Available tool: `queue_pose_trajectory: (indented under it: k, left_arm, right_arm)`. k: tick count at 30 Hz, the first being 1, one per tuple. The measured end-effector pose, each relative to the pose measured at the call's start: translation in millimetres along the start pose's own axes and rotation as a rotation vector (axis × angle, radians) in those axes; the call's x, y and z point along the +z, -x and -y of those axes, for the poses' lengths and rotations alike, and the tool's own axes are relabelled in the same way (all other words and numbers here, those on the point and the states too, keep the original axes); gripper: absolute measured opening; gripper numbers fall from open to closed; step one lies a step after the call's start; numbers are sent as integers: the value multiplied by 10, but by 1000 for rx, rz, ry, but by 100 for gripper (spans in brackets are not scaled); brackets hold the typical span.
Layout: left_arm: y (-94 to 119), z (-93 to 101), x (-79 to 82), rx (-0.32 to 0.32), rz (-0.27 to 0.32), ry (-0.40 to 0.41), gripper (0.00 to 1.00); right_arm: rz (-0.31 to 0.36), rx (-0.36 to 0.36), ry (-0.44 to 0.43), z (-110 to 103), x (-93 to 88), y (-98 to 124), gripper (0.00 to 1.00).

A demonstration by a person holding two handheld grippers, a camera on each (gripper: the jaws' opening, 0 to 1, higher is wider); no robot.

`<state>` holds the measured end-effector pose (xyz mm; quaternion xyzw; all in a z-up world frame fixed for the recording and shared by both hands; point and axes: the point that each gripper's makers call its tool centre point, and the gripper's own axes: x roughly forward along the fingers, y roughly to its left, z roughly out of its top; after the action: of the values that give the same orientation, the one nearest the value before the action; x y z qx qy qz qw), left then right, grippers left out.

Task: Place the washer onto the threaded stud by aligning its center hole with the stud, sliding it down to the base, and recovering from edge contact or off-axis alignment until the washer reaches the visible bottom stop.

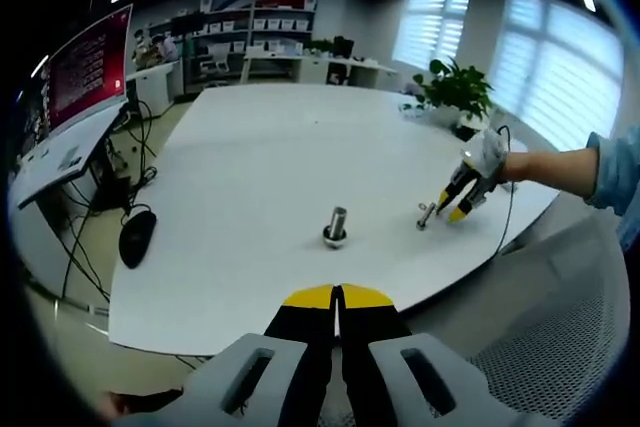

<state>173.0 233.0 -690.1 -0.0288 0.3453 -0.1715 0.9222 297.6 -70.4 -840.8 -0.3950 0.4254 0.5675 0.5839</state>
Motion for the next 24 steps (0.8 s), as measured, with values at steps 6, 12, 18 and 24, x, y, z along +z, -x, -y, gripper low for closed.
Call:
queue_pose_trajectory:
  k: [6,12,18,24]
  left_arm:
    - [1,5,0,-1,1,-1,0]
    - [2,0,-1,1,1,-1,0]
    - [2,-1,0,1,3,1,0]
    - [2,-1,-7,2,0,2,0]
  right_arm:
    - [-2,-18,27,24,-19,14,16]
    - [-5,-38,8,33,-29,16,15]
    - [8,-38,-4,-42,-33,142,15]
    - [65,-56,-15,-78,77,359,15]
